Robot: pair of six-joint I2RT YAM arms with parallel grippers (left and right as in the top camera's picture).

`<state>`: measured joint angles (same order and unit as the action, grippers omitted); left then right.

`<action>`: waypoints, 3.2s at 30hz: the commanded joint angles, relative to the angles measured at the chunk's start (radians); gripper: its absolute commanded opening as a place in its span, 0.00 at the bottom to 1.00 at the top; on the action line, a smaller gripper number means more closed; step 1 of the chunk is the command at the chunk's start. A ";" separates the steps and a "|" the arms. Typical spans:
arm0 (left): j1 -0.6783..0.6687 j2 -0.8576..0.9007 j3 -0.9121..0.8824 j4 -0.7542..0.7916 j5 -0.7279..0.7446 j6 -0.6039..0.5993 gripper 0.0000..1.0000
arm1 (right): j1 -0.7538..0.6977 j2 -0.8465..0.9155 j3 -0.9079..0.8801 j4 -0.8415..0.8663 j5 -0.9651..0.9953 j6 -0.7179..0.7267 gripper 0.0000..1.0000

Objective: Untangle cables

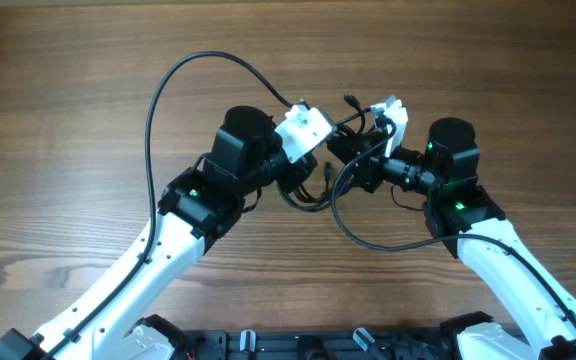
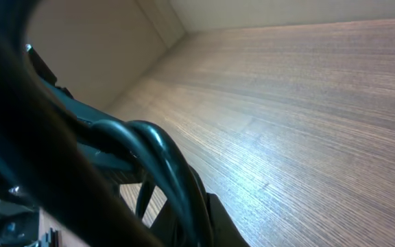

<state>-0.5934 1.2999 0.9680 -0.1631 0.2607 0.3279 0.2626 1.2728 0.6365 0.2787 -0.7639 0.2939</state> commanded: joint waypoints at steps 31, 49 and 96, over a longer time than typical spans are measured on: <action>0.275 -0.090 0.012 0.401 0.037 -0.973 0.04 | 0.002 0.005 0.008 0.008 0.005 0.128 0.04; 0.476 -0.090 0.012 0.467 0.034 -1.369 0.04 | 0.002 0.005 0.008 -0.082 0.030 0.128 0.04; 0.491 -0.088 0.012 0.260 0.016 -1.484 0.04 | 0.002 0.005 0.007 0.238 -0.089 0.510 0.94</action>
<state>-0.0753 1.2308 0.9520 0.1104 0.2565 -1.1473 0.2646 1.2770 0.6415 0.4507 -0.8200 0.6811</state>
